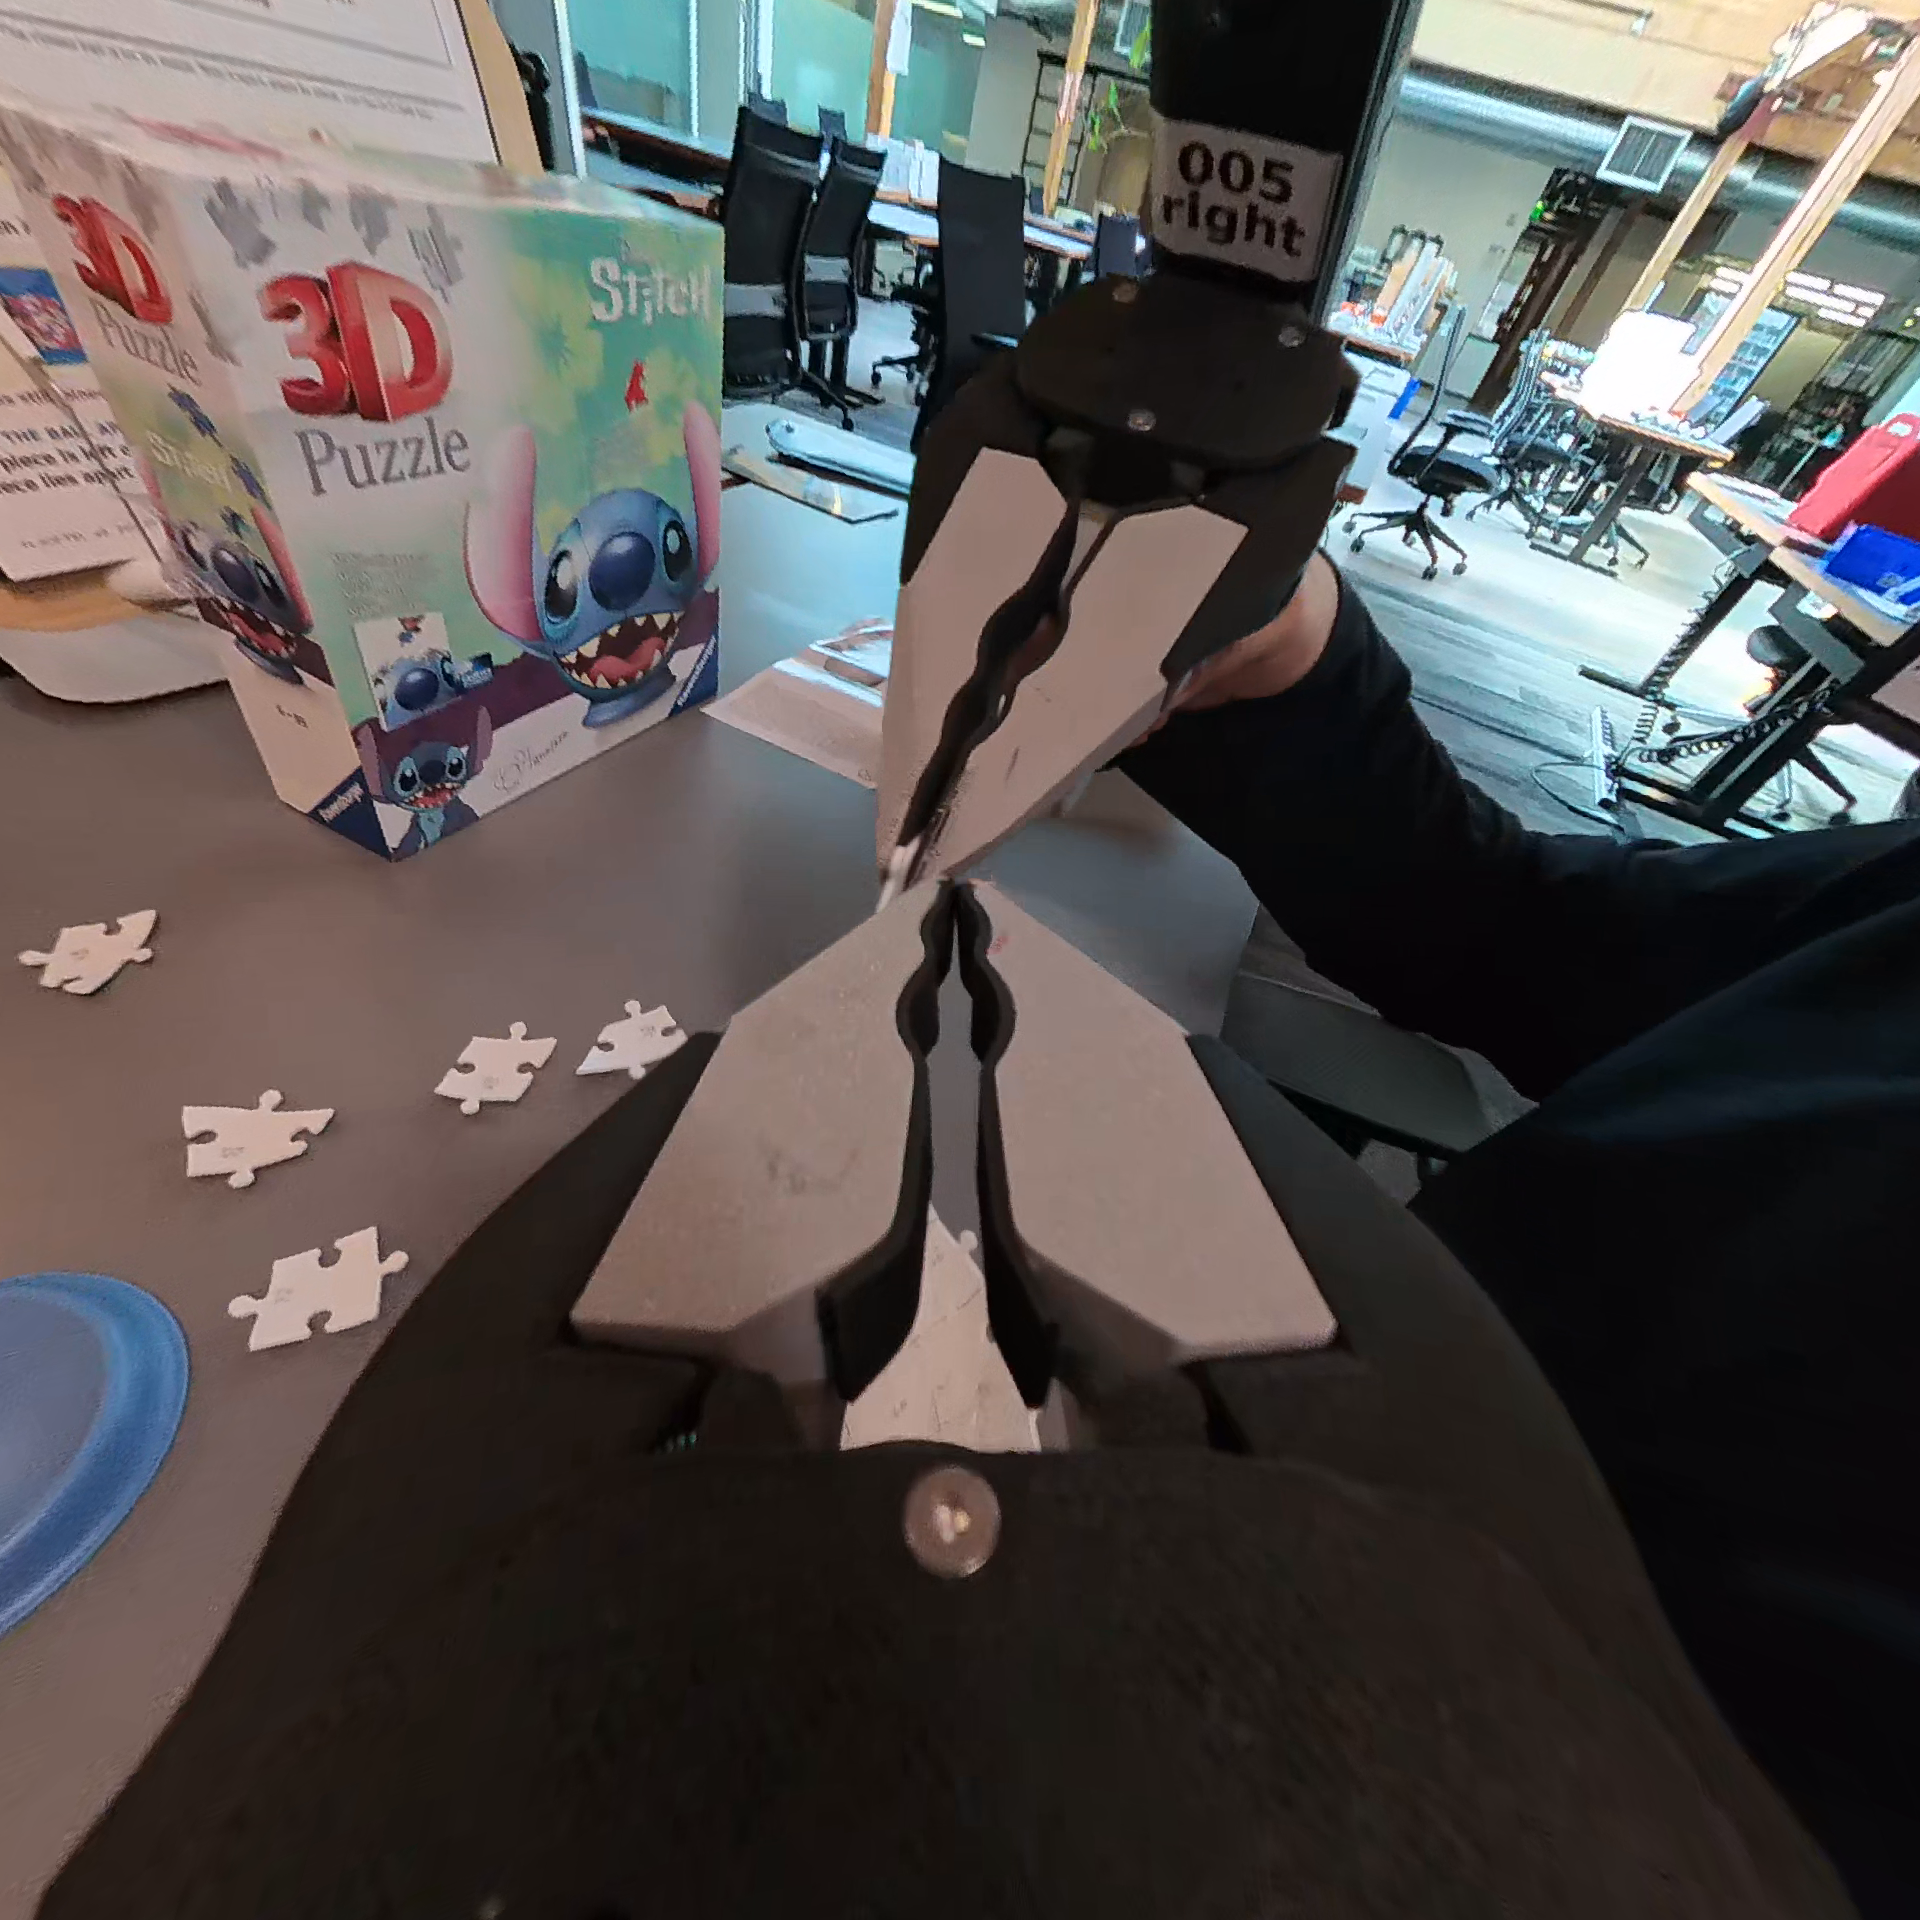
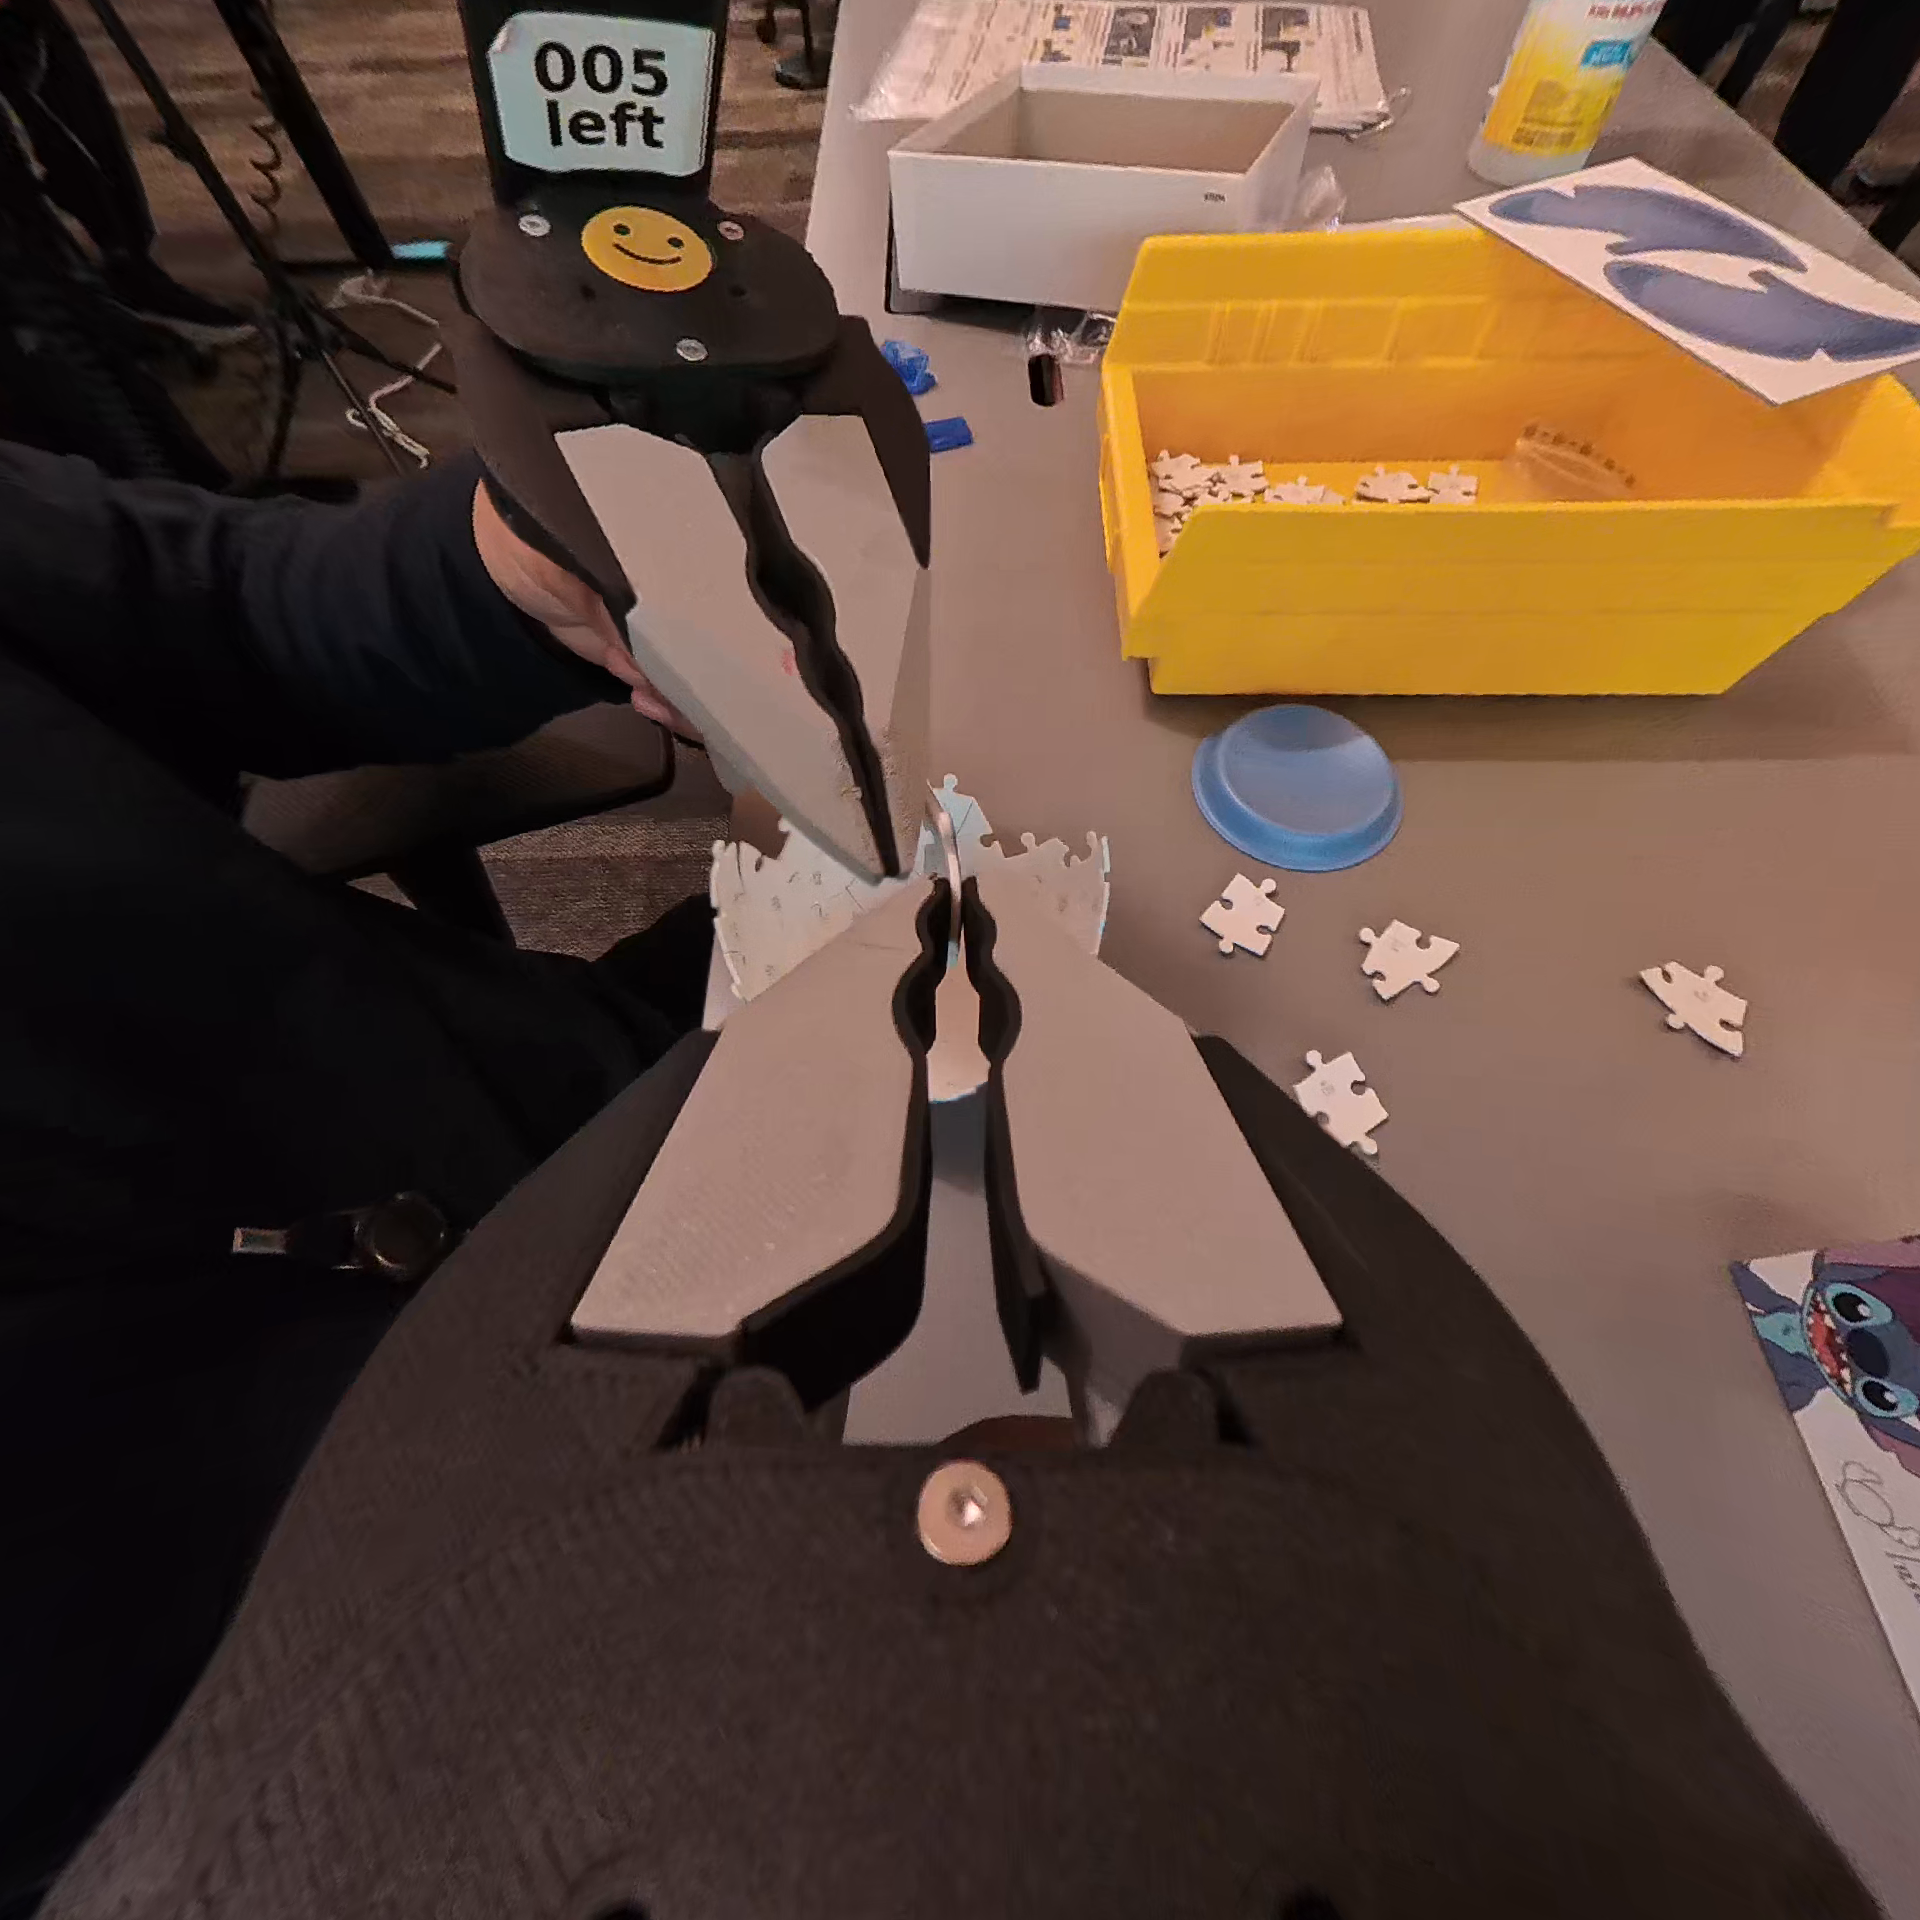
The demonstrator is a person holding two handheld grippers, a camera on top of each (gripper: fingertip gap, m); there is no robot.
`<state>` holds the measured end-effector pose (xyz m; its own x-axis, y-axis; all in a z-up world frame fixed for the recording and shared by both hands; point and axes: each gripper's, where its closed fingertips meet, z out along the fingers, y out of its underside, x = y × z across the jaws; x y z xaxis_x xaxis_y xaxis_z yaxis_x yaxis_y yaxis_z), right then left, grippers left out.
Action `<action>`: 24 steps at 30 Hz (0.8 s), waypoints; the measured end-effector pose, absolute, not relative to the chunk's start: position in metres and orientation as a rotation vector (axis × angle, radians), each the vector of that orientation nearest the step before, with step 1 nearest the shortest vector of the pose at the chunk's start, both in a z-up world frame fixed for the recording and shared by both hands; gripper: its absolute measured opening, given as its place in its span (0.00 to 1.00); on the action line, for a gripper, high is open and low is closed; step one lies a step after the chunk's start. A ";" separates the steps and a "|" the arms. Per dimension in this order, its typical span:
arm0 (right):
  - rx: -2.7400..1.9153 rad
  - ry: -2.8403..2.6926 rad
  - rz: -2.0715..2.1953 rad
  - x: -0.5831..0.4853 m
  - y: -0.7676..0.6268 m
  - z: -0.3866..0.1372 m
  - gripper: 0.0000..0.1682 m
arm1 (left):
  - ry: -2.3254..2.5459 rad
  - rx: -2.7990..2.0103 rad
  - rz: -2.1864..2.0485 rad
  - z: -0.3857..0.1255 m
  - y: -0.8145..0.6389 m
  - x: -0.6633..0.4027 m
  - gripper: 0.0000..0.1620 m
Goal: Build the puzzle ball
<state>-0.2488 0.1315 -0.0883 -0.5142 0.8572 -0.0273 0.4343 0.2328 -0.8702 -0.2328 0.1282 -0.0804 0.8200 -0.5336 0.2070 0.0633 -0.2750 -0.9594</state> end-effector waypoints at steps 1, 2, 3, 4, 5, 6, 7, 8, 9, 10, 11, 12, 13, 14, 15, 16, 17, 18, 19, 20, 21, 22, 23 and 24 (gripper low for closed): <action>-1.187 -2.052 1.219 -0.249 0.132 -0.089 0.00 | 0.374 -1.778 -0.599 -0.083 0.128 -0.232 0.00; -1.191 -2.055 1.221 -0.249 0.133 -0.090 0.00 | 0.381 -1.795 -0.590 -0.086 0.129 -0.232 0.00; -1.196 -2.063 1.217 -0.248 0.135 -0.091 0.00 | 0.388 -1.807 -0.578 -0.088 0.128 -0.233 0.00; -1.199 -2.067 1.215 -0.247 0.136 -0.092 0.00 | 0.391 -1.814 -0.561 -0.089 0.128 -0.236 0.00; -1.203 -2.065 1.218 -0.246 0.138 -0.092 0.00 | 0.392 -1.816 -0.544 -0.088 0.127 -0.240 0.00; -1.207 -2.062 1.226 -0.246 0.139 -0.091 0.00 | 0.395 -1.817 -0.535 -0.087 0.126 -0.243 0.00; -1.209 -2.063 1.237 -0.245 0.140 -0.091 0.00 | 0.394 -1.819 -0.532 -0.085 0.125 -0.246 0.00; -1.209 -2.066 1.250 -0.245 0.139 -0.090 0.00 | 0.384 -1.822 -0.532 -0.084 0.124 -0.250 0.00; -1.209 -2.072 1.261 -0.244 0.138 -0.090 0.00 | 0.372 -1.826 -0.535 -0.082 0.125 -0.253 0.00; -1.210 -2.077 1.266 -0.244 0.138 -0.091 0.00 | 0.364 -1.827 -0.540 -0.081 0.126 -0.254 0.00; -1.211 -2.081 1.264 -0.245 0.138 -0.092 0.00 | 0.361 -1.828 -0.549 -0.080 0.127 -0.254 0.02; -1.211 -2.087 1.260 -0.245 0.137 -0.093 0.00 | 0.367 -1.832 -0.560 -0.080 0.127 -0.252 0.03; -1.211 -2.094 1.259 -0.244 0.136 -0.093 0.00 | 0.377 -1.844 -0.566 -0.082 0.128 -0.250 0.03; -1.209 -2.100 1.257 -0.244 0.136 -0.094 0.00 | 0.383 -1.863 -0.556 -0.086 0.129 -0.248 0.04; -1.207 -2.106 1.254 -0.244 0.135 -0.094 0.00 | 0.390 -1.883 -0.539 -0.090 0.131 -0.248 0.05; -1.206 -2.110 1.249 -0.243 0.135 -0.095 0.00 | 0.404 -1.901 -0.527 -0.095 0.132 -0.247 0.04; -1.208 -2.111 1.238 -0.243 0.135 -0.095 0.00 | 0.423 -1.913 -0.526 -0.099 0.132 -0.244 0.00; -1.211 -2.115 1.224 -0.243 0.136 -0.096 0.00 | 0.425 -1.921 -0.517 -0.102 0.134 -0.243 0.00; -1.212 -2.114 1.218 -0.243 0.137 -0.097 0.00 | 0.432 -1.928 -0.508 -0.104 0.135 -0.243 0.00; -1.214 -2.105 1.219 -0.244 0.138 -0.097 0.00 | 0.433 -1.930 -0.501 -0.105 0.136 -0.242 0.00; -1.215 -2.085 1.232 -0.245 0.139 -0.095 0.00 | 0.424 -1.922 -0.501 -0.104 0.137 -0.243 0.00; -1.216 -2.057 1.265 -0.245 0.140 -0.092 0.00 | 0.410 -1.905 -0.513 -0.102 0.138 -0.243 0.00; -1.217 -2.028 1.313 -0.245 0.141 -0.088 0.00 | 0.392 -1.880 -0.540 -0.098 0.139 -0.243 0.00; -1.222 -1.998 1.360 -0.245 0.142 -0.085 0.00 | 0.370 -1.857 -0.575 -0.095 0.139 -0.244 0.00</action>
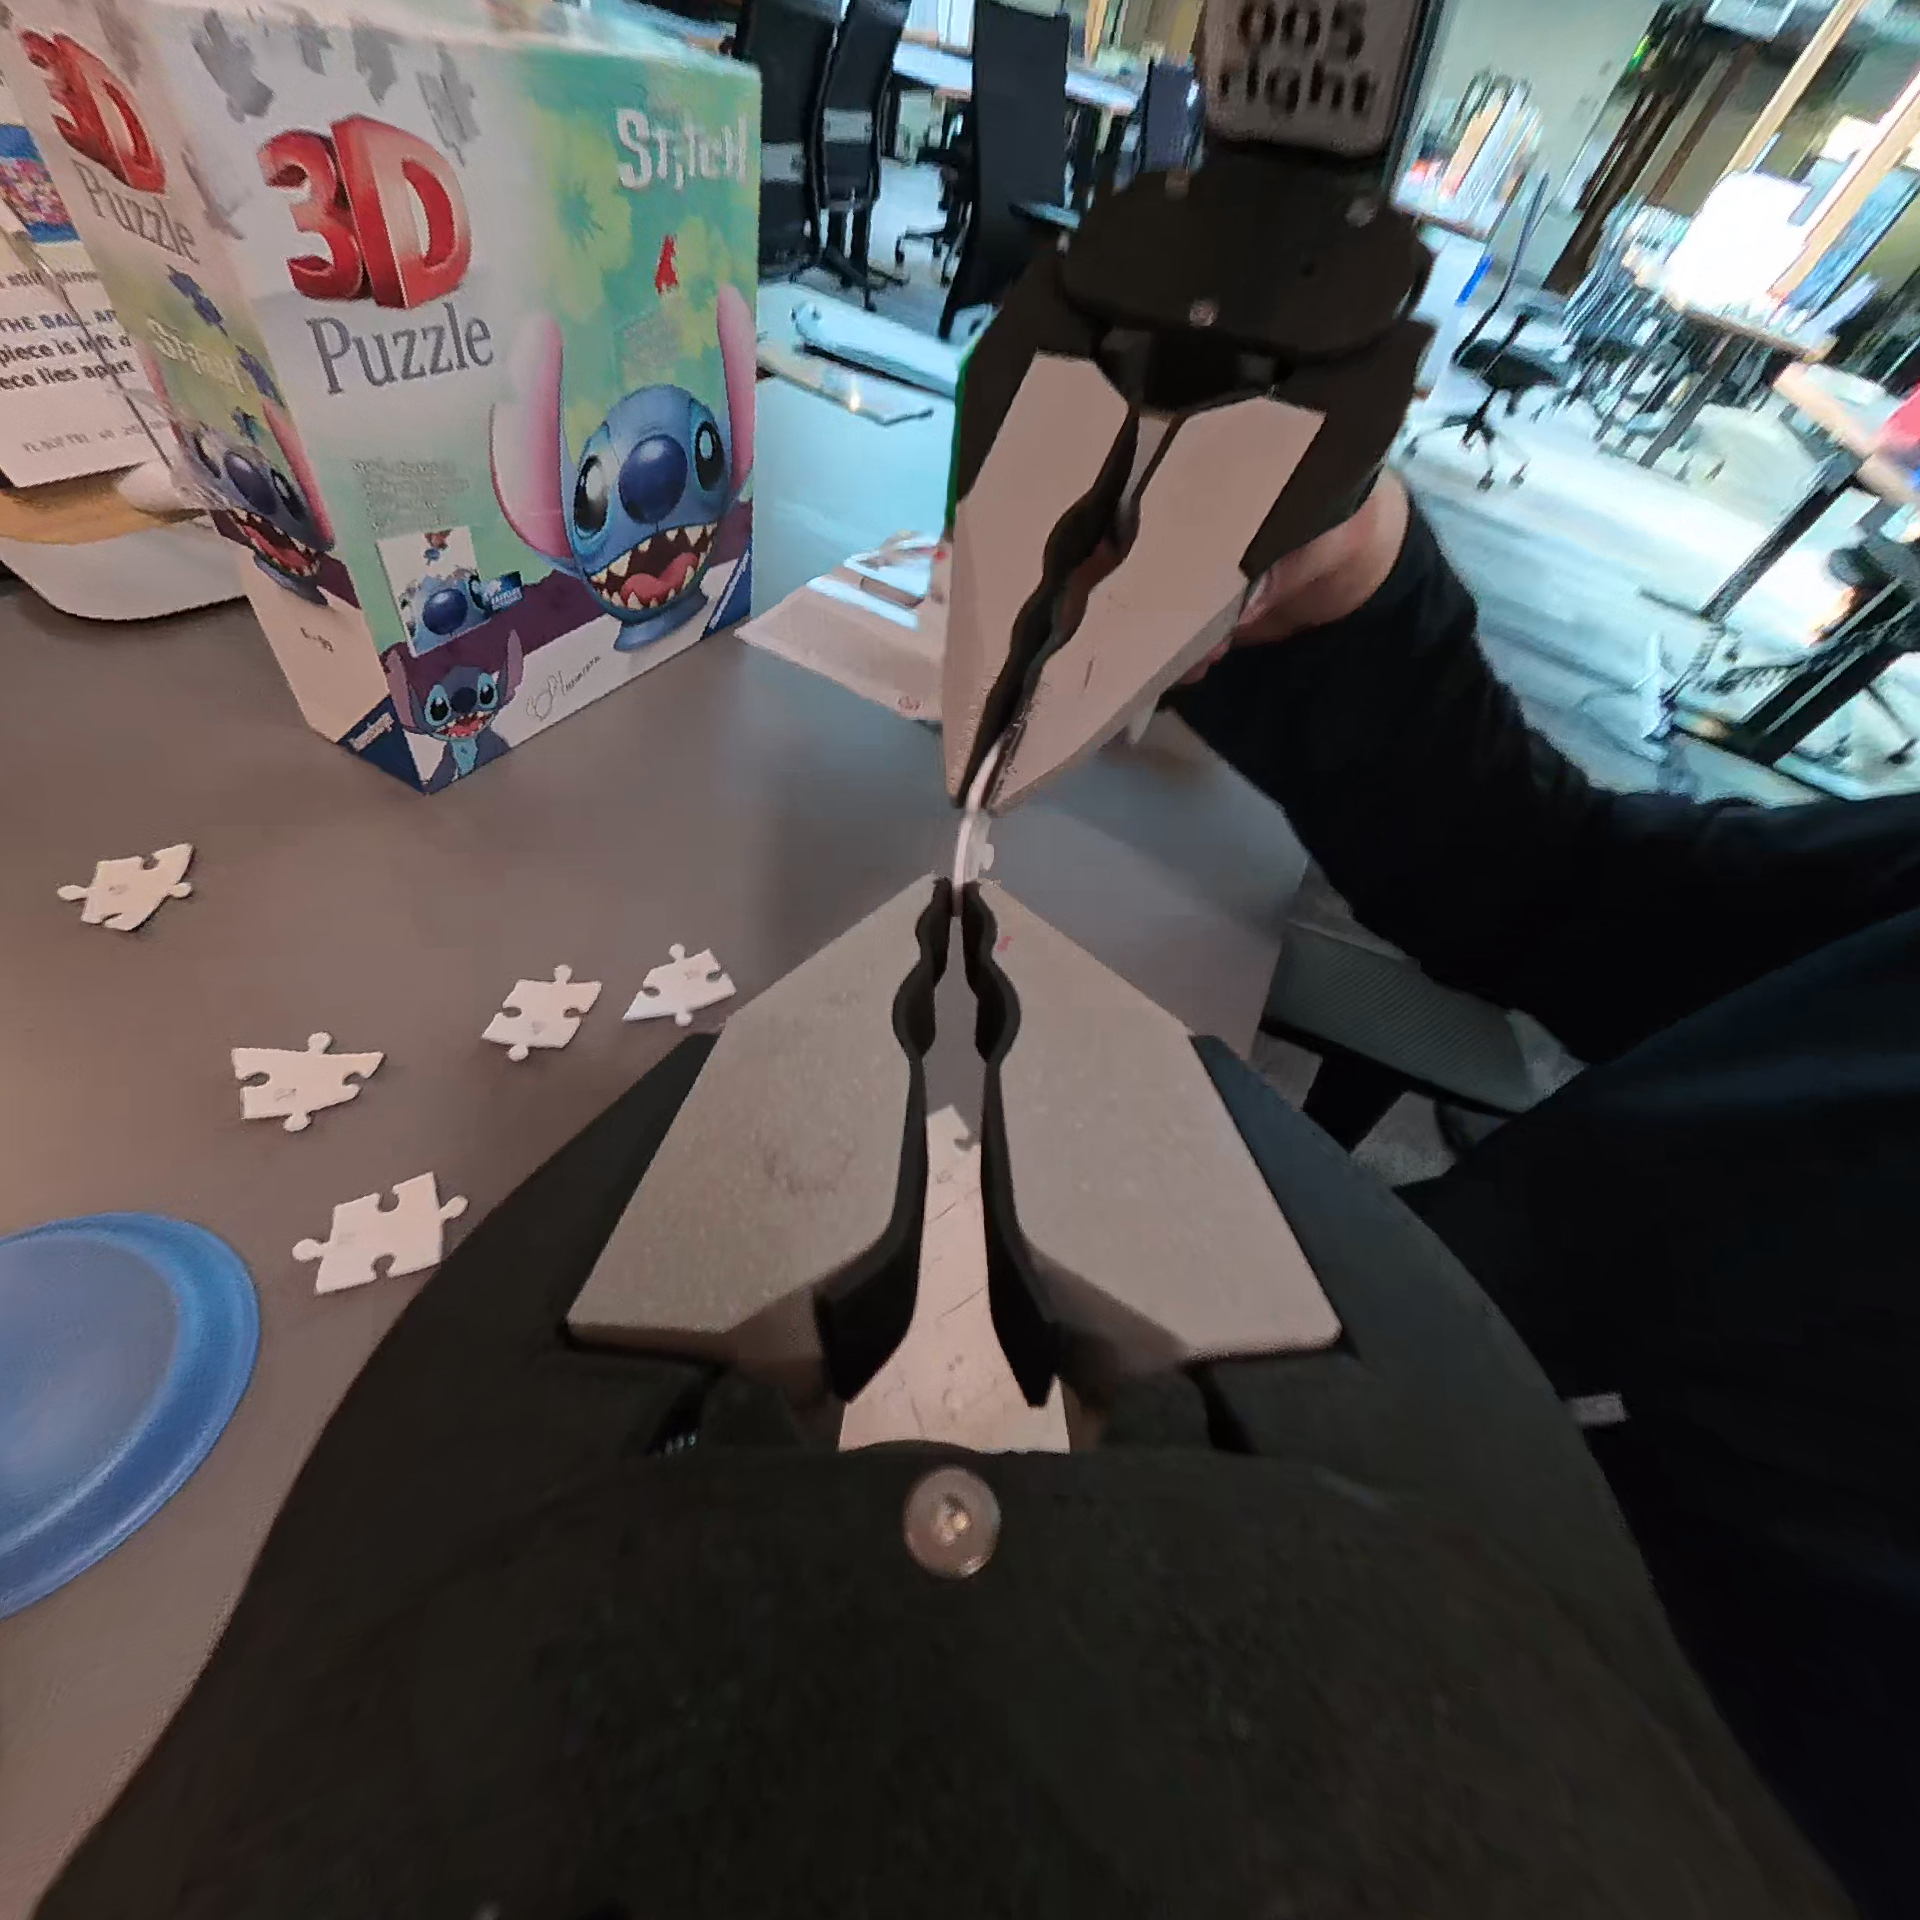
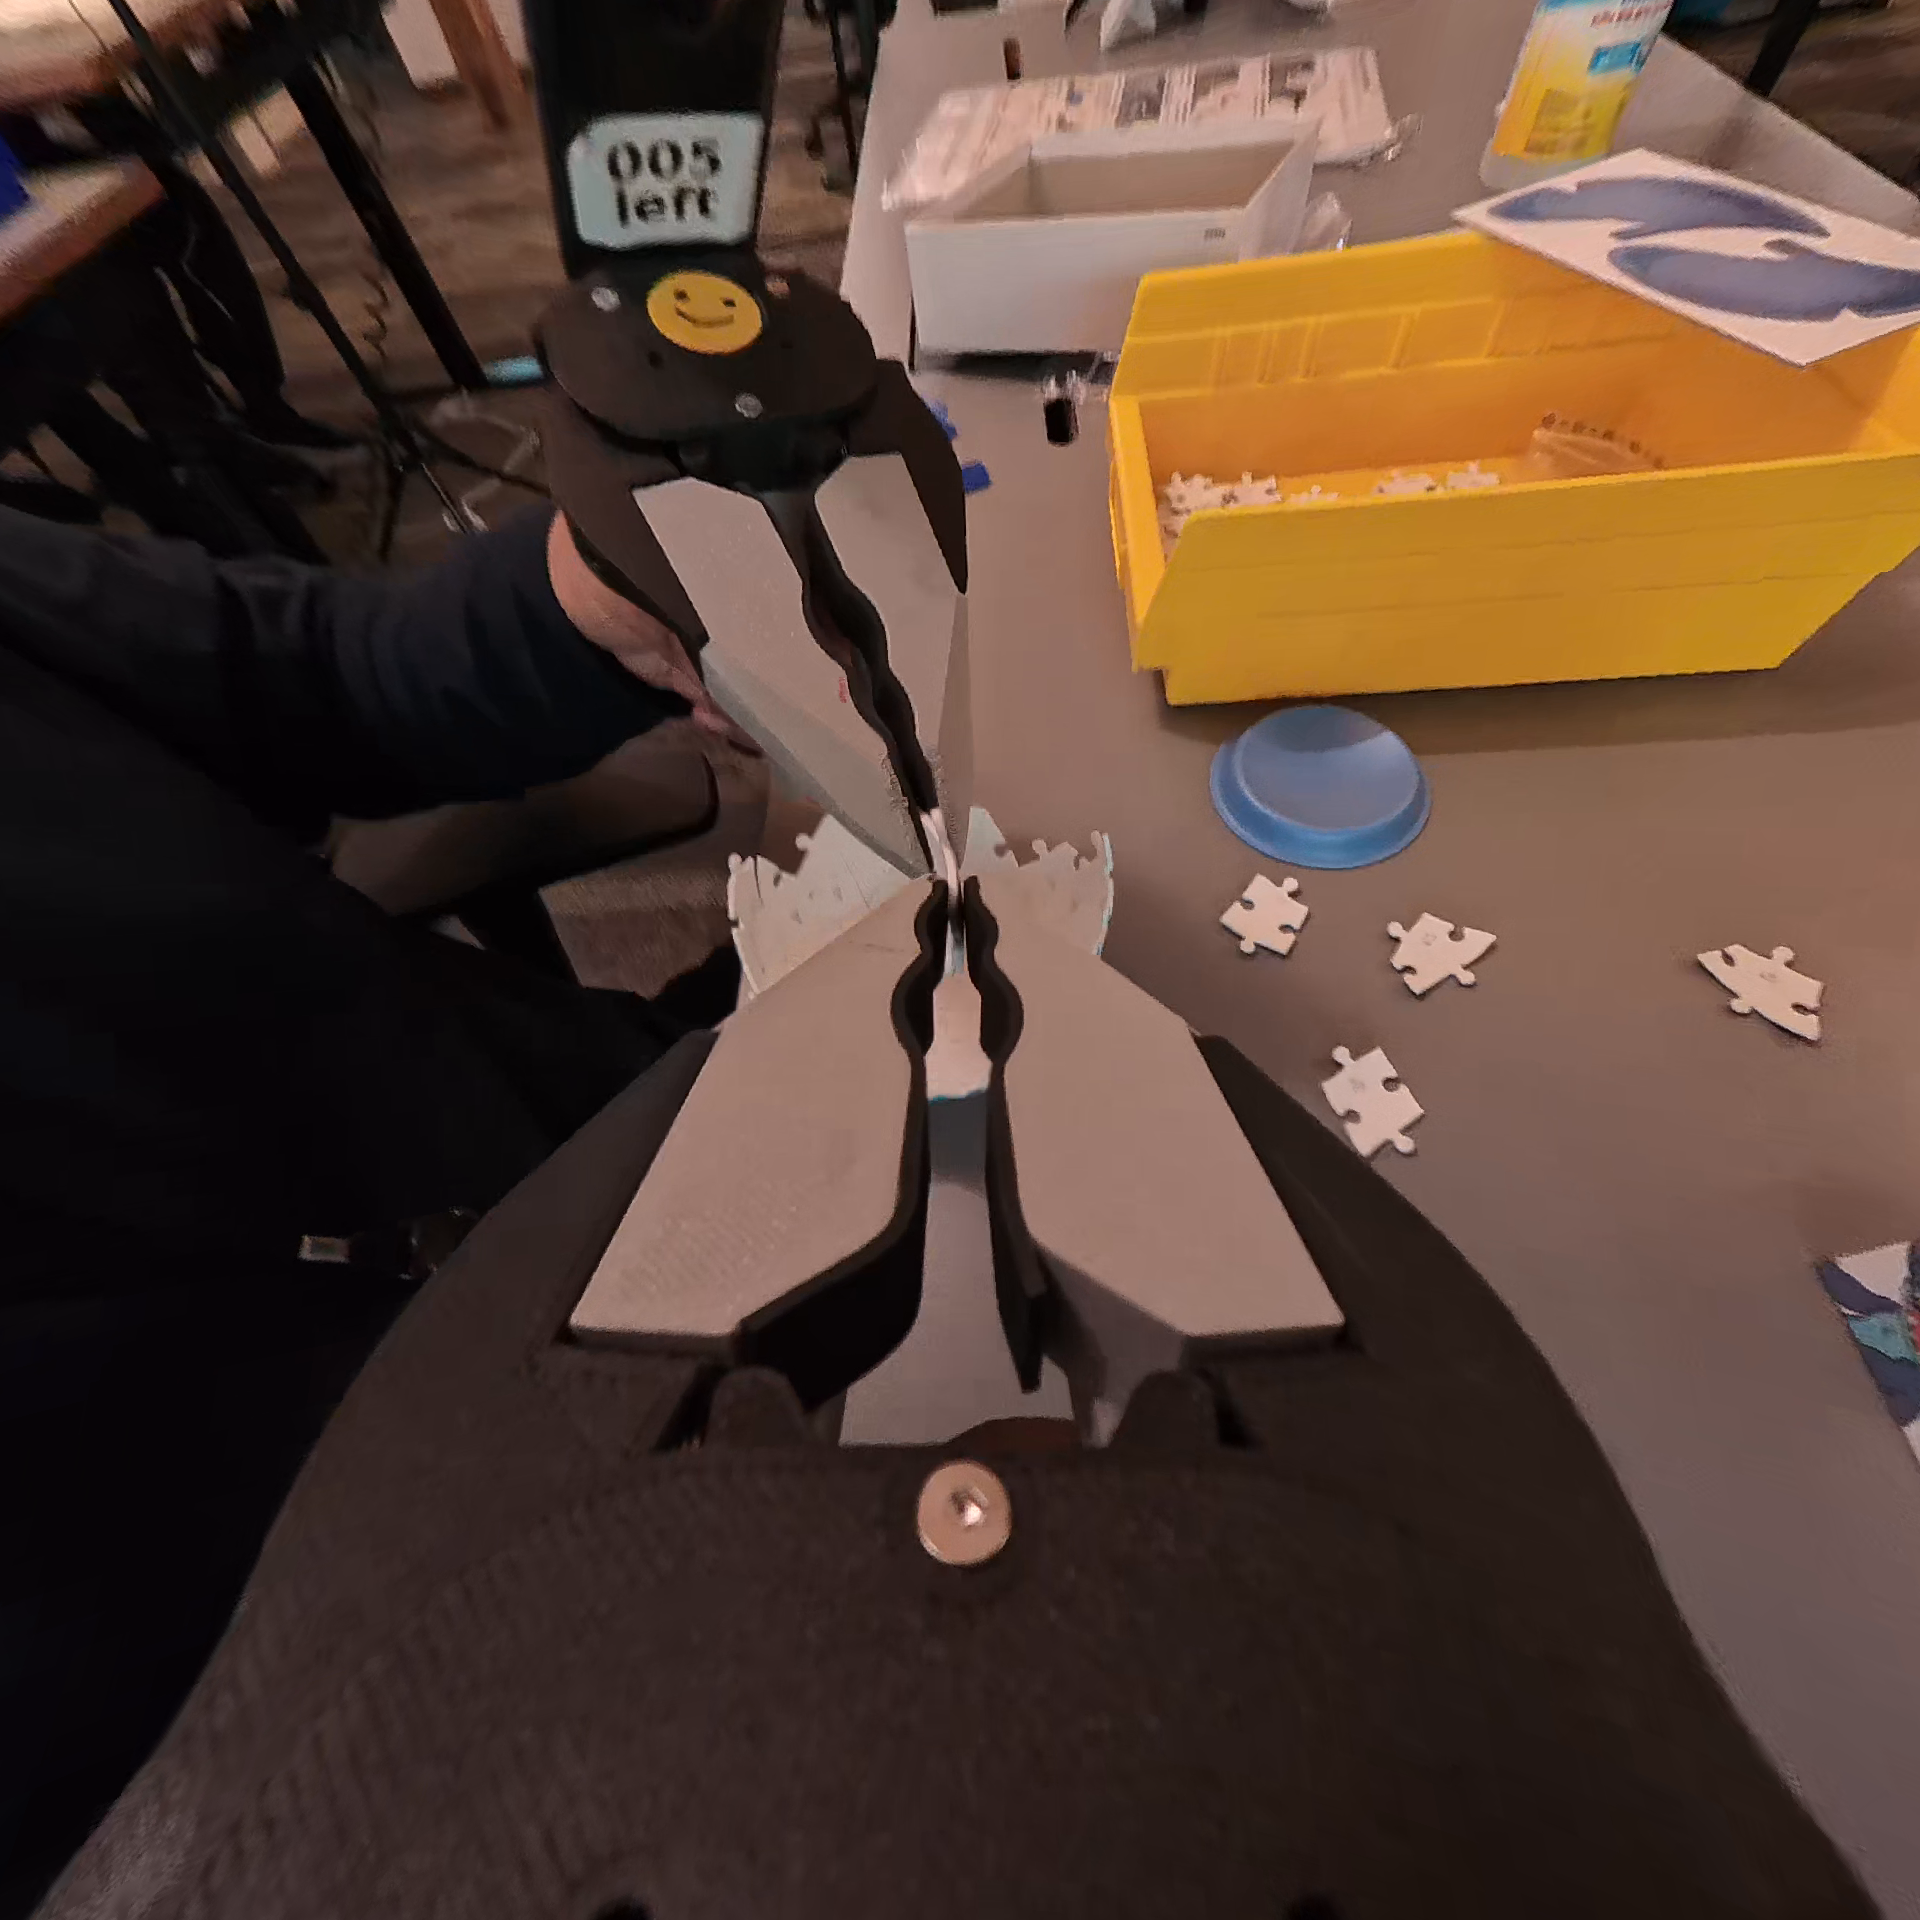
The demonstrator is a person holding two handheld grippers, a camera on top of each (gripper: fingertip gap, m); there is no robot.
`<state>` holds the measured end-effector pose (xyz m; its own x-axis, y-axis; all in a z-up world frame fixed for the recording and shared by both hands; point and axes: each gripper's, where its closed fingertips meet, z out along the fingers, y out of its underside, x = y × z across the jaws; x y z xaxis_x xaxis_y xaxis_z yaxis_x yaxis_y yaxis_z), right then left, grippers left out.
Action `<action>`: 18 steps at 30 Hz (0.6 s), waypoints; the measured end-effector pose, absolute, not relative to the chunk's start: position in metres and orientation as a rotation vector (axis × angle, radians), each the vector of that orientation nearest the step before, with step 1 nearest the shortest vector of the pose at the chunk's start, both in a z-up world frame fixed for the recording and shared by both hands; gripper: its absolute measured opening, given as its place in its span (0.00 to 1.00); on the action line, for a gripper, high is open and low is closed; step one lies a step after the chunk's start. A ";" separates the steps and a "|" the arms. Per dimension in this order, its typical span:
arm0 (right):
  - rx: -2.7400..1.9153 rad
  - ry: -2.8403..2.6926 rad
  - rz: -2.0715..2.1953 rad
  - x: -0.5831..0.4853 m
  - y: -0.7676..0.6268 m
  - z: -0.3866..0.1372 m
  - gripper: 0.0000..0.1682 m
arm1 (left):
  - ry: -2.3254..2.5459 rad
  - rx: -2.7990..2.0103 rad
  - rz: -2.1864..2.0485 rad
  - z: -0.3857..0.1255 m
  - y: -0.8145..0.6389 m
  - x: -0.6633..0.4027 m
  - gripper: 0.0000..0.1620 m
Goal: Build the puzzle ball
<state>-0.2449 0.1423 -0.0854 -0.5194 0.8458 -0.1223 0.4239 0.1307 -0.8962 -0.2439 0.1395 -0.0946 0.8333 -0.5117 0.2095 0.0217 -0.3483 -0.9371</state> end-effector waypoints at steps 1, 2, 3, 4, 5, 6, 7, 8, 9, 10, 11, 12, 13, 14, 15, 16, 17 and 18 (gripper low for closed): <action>-1.232 -1.970 1.391 -0.244 0.145 -0.084 0.01 | 0.341 -1.835 -0.600 -0.091 0.140 -0.246 0.00; -1.244 -1.947 1.408 -0.244 0.149 -0.085 0.04 | 0.316 -1.813 -0.615 -0.087 0.141 -0.249 0.00; -1.252 -1.931 1.423 -0.243 0.151 -0.086 0.06 | 0.301 -1.797 -0.631 -0.084 0.141 -0.250 0.00; -1.253 -1.921 1.447 -0.243 0.151 -0.088 0.06 | 0.292 -1.785 -0.644 -0.082 0.141 -0.251 0.00; -1.250 -1.910 1.480 -0.243 0.150 -0.088 0.06 | 0.287 -1.775 -0.649 -0.081 0.142 -0.251 0.00; -1.251 -1.894 1.515 -0.244 0.149 -0.087 0.05 | 0.289 -1.776 -0.647 -0.081 0.142 -0.250 0.00; -1.251 -1.875 1.553 -0.246 0.149 -0.086 0.03 | 0.296 -1.781 -0.639 -0.082 0.143 -0.248 0.00; -1.248 -1.864 1.595 -0.246 0.147 -0.084 0.00 | 0.297 -1.784 -0.627 -0.083 0.145 -0.247 0.00; -1.248 -1.857 1.623 -0.247 0.147 -0.083 0.00 | 0.300 -1.785 -0.622 -0.083 0.146 -0.246 0.00; -1.251 -1.855 1.629 -0.247 0.148 -0.083 0.00 | 0.299 -1.791 -0.613 -0.083 0.147 -0.246 0.00; -1.251 -1.862 1.624 -0.247 0.148 -0.085 0.00 | 0.302 -1.800 -0.609 -0.084 0.148 -0.246 0.00; -1.253 -1.876 1.609 -0.247 0.148 -0.087 0.00 | 0.305 -1.813 -0.611 -0.086 0.148 -0.246 0.00; -1.256 -1.895 1.585 -0.246 0.148 -0.089 0.00 | 0.313 -1.831 -0.614 -0.089 0.148 -0.245 0.00; -1.259 -1.920 1.554 -0.245 0.147 -0.092 0.00 | 0.325 -1.850 -0.614 -0.092 0.147 -0.244 0.00; -1.268 -1.945 1.518 -0.245 0.147 -0.094 0.00 | 0.341 -1.867 -0.608 -0.095 0.147 -0.244 0.00; -1.281 -1.972 1.477 -0.244 0.147 -0.097 0.00 | 0.355 -1.888 -0.596 -0.098 0.147 -0.243 0.00; -1.291 -2.000 1.434 -0.243 0.147 -0.100 0.00 | 0.371 -1.912 -0.581 -0.102 0.147 -0.243 0.00; -1.294 -2.025 1.390 -0.243 0.147 -0.102 0.00 | 0.390 -1.930 -0.567 -0.105 0.147 -0.242 0.00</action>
